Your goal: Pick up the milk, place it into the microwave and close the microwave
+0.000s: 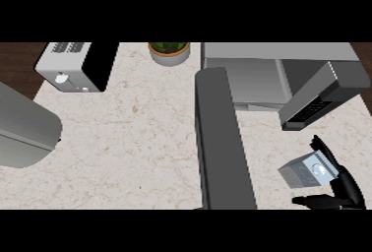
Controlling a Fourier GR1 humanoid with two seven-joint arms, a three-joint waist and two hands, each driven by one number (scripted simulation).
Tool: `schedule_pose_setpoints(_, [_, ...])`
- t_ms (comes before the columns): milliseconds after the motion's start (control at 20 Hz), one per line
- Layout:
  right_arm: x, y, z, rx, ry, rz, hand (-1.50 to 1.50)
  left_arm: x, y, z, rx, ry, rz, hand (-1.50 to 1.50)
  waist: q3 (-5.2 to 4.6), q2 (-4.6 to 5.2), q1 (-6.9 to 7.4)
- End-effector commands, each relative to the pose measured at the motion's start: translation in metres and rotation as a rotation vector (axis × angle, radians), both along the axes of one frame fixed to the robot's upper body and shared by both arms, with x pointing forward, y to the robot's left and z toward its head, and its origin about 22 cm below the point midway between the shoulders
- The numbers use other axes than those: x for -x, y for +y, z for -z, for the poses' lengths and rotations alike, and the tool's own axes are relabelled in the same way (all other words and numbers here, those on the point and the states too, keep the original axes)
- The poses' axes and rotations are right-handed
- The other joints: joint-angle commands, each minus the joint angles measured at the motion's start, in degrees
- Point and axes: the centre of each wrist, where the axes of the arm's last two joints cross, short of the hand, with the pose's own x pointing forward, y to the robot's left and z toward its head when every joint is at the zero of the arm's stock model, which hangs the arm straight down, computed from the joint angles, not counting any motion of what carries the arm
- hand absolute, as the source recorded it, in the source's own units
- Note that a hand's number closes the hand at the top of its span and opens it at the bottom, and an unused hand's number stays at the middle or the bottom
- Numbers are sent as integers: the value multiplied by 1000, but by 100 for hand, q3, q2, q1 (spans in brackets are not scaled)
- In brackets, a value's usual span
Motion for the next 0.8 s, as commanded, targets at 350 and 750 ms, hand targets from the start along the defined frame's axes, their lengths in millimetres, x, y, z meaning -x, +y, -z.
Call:
schedule_pose_setpoints(350, [-21,19,14,-132,-16,-123,150,9,-12,-20,50,-82,60,-150,6,12,36])
schedule_pose_setpoints(750, [-31,43,22,-191,-73,-144,150,7,-3,-15,58,-75,74,-150,8,15,51])
